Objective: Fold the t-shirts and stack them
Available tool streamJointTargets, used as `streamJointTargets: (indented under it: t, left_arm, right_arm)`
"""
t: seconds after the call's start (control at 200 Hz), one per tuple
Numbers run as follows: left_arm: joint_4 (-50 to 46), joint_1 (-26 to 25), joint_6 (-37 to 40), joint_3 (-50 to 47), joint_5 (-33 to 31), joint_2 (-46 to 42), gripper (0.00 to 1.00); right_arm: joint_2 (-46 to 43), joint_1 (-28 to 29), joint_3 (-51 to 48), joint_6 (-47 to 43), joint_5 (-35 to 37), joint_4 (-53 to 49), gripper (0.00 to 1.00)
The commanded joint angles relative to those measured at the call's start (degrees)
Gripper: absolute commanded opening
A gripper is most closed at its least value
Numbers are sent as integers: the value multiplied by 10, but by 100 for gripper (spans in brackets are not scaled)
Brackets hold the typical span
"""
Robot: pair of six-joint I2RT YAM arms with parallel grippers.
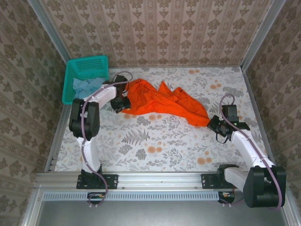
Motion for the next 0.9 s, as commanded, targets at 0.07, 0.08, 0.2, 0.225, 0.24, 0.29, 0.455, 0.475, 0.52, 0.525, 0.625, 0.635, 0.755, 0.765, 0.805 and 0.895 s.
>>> streamJointTargets:
  t: [0.07, 0.08, 0.2, 0.225, 0.24, 0.29, 0.455, 0.475, 0.52, 0.525, 0.625, 0.635, 0.755, 0.765, 0.805, 0.895]
  left_arm:
    - [6, 4, -4, 31, -23, 36, 37]
    - [6, 4, -4, 31, -24, 37, 37]
    - [-1, 5, -4, 25, -51, 40, 36]
    - [2, 7, -5, 19, -54, 37, 36]
    - [3, 8, -5, 15, -56, 35, 36]
    - [8, 15, -8, 2, -53, 30, 36]
    - [18, 45, 12, -26, -22, 16, 38]
    - [18, 47, 16, -28, -20, 16, 38]
    - [15, 54, 25, -31, -19, 12, 39]
    - [15, 55, 26, -31, -19, 12, 40]
    - [17, 75, 38, -42, -19, 2, 42]
    - [19, 78, 39, -43, -18, 0, 42]
    - [15, 105, 55, -37, 11, 3, 42]
    - [14, 106, 57, -36, 13, 4, 42]
    - [12, 113, 63, -32, 24, 7, 42]
    - [10, 114, 75, -29, 51, 8, 43]
  right_arm:
    - [-9, -1, 14, -9, -15, -5, 0]
    - [-10, -1, 14, -9, -15, -6, 0]
    - [-13, -2, 15, -11, -16, -11, 0]
    - [-14, -2, 15, -11, -15, -11, 0]
    - [-14, -2, 15, -12, -14, -11, 0]
    - [-14, -2, 15, -12, -13, -11, 0]
    - [-9, -2, 15, -10, -12, -6, 0]
    - [-8, -2, 14, -10, -12, -5, 0]
    - [-7, -2, 13, -9, -12, -4, 0]
    - [-7, -2, 13, -9, -12, -4, 0]
    - [-5, -2, 11, -9, -11, 0, 0]
    - [-5, -2, 10, -9, -11, 0, 0]
    - [0, -2, 10, -10, -12, 2, 0]
    - [0, -2, 10, -10, -12, 3, 0]
    - [1, -2, 10, -10, -13, 4, 0]
    - [1, -2, 10, -11, -13, 5, 0]
